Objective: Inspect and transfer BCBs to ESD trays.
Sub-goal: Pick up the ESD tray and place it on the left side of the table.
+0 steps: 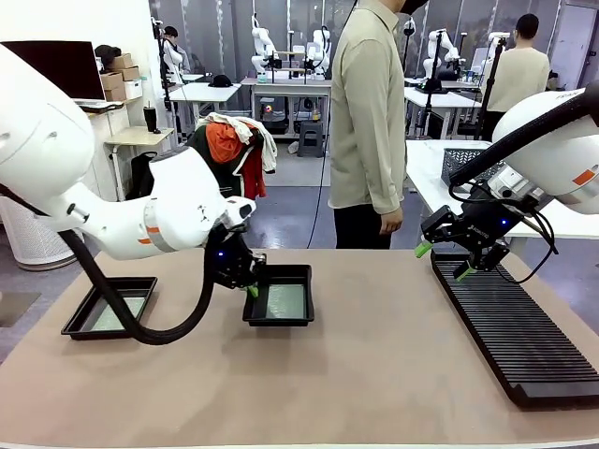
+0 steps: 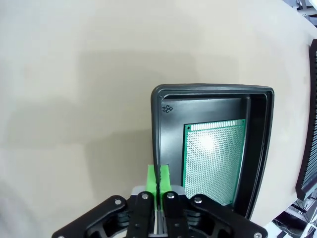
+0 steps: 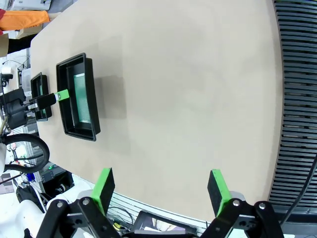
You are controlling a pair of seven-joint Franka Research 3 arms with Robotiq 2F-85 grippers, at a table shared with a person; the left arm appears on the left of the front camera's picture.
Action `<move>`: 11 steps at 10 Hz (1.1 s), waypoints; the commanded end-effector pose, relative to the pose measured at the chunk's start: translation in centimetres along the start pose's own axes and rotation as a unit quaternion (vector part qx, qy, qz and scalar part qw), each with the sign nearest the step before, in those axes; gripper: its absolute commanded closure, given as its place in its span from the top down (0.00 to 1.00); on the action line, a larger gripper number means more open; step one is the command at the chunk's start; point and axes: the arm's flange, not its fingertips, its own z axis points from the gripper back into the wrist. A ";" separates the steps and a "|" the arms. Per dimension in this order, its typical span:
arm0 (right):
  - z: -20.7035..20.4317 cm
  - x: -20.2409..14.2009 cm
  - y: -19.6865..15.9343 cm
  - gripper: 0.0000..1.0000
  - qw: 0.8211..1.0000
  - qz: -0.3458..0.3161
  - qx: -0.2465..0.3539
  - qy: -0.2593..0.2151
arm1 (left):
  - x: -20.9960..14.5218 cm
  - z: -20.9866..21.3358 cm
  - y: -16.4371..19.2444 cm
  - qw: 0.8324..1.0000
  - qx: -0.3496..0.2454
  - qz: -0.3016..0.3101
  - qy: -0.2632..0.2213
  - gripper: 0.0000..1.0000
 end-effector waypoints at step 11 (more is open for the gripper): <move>0.1 -0.1 0.1 1.00 1.000 -0.011 -0.005 0.001 | 0.0 2.9 14.0 0.999 0.017 -0.003 -0.027 0.00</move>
